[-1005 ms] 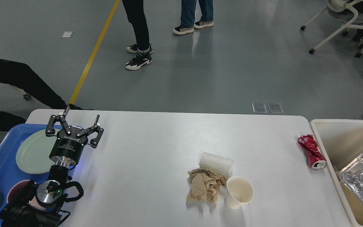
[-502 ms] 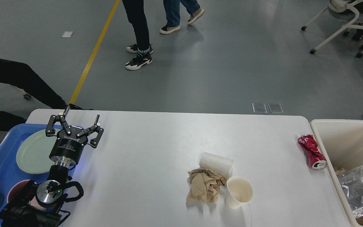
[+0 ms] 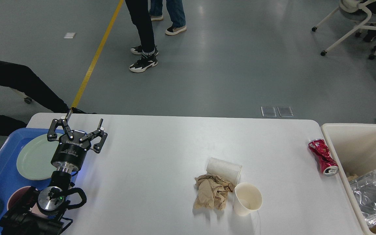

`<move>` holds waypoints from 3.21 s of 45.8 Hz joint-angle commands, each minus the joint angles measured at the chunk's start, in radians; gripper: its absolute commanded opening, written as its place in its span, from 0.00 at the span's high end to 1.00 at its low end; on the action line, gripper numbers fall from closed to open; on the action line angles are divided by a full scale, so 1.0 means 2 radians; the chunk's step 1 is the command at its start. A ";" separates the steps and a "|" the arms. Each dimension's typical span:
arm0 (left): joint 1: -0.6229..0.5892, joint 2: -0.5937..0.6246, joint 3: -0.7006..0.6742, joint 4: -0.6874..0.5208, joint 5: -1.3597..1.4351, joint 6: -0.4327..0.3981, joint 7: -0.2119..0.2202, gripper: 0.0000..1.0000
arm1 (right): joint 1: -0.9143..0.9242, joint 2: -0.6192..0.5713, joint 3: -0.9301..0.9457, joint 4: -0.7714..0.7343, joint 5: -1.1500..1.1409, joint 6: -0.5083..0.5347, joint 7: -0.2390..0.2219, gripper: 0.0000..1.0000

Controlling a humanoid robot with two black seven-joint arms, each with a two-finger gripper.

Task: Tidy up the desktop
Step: 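Release the foil tray into the bin and raise the right gripper, then move the right gripper down to the white paper cup and grasp it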

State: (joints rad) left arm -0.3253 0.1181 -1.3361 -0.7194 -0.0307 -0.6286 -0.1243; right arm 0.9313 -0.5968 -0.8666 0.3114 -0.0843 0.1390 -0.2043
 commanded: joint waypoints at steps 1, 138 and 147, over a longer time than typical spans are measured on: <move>0.000 0.000 0.000 0.000 0.000 0.000 0.000 0.03 | 0.089 -0.013 -0.066 0.083 -0.004 0.033 -0.001 0.00; 0.000 0.000 0.000 0.000 0.000 0.001 -0.001 0.03 | 0.269 0.232 -0.055 0.502 0.157 0.007 -0.002 1.00; 0.000 0.000 0.000 0.000 0.000 0.001 -0.001 0.03 | 0.275 0.232 -0.055 0.502 0.158 0.012 -0.002 1.00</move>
State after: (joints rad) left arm -0.3252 0.1181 -1.3361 -0.7196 -0.0307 -0.6284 -0.1259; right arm 1.4743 -0.1315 -0.9762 1.3145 0.2307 0.1556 -0.2089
